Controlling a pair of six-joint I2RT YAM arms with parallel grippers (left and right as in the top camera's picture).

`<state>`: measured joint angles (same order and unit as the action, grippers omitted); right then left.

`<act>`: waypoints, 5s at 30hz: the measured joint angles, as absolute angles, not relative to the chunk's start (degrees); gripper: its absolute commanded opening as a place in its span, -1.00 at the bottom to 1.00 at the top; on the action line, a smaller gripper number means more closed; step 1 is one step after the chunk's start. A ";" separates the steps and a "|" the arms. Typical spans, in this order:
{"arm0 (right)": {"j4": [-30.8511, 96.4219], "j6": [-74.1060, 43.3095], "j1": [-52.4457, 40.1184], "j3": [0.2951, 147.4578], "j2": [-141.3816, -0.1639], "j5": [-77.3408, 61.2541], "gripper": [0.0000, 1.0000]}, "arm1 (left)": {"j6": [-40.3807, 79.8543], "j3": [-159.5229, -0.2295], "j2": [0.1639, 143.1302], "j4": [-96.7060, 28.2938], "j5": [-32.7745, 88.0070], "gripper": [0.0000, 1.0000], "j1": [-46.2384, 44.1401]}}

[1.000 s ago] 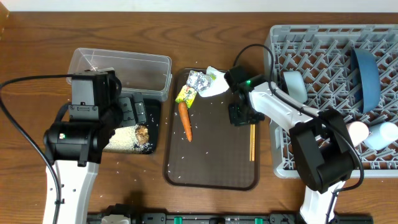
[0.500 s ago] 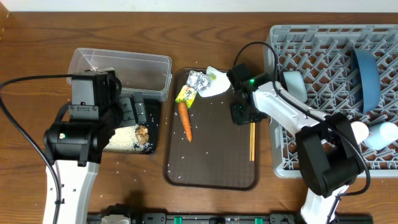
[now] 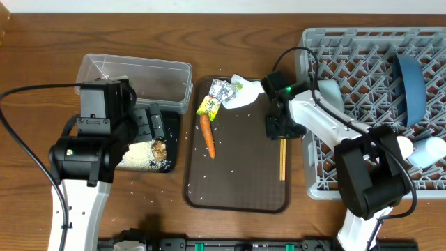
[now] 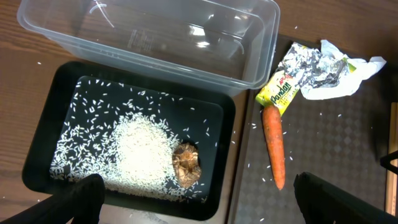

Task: Sort waste into correct bins and load items into the dishwasher rack
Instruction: 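Lower right gripper and pinch one wooden chopstick, then lift chopstick with right gripper and drop it into rack, then return right gripper to remaining chopstick on brown tray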

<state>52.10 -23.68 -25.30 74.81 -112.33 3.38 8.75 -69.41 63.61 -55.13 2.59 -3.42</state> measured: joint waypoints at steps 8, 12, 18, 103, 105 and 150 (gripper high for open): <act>48.73 -23.73 -25.67 72.25 -112.25 1.69 -0.55 | 8.75 -69.41 63.61 -55.13 2.59 0.96 -3.42; 47.68 -23.46 -26.13 72.23 -112.22 1.50 -0.54 | 8.75 -69.41 63.61 -55.13 2.59 0.96 -3.42; 47.70 -21.96 -26.61 72.23 -112.07 1.45 -0.21 | 8.78 -69.41 63.61 -55.13 2.61 0.96 -3.42; 48.66 -18.70 -28.56 75.77 -106.13 -1.54 -0.98 | 8.75 -69.41 63.61 -55.16 2.61 0.96 -3.42; 48.58 -17.85 -28.18 77.38 -101.08 -1.21 -0.98 | 8.75 -69.41 63.61 -55.13 2.59 0.96 -3.42; 50.06 -11.68 -22.41 80.16 -88.95 1.04 -0.18 | 8.75 -69.41 63.61 -55.13 2.59 0.96 -3.42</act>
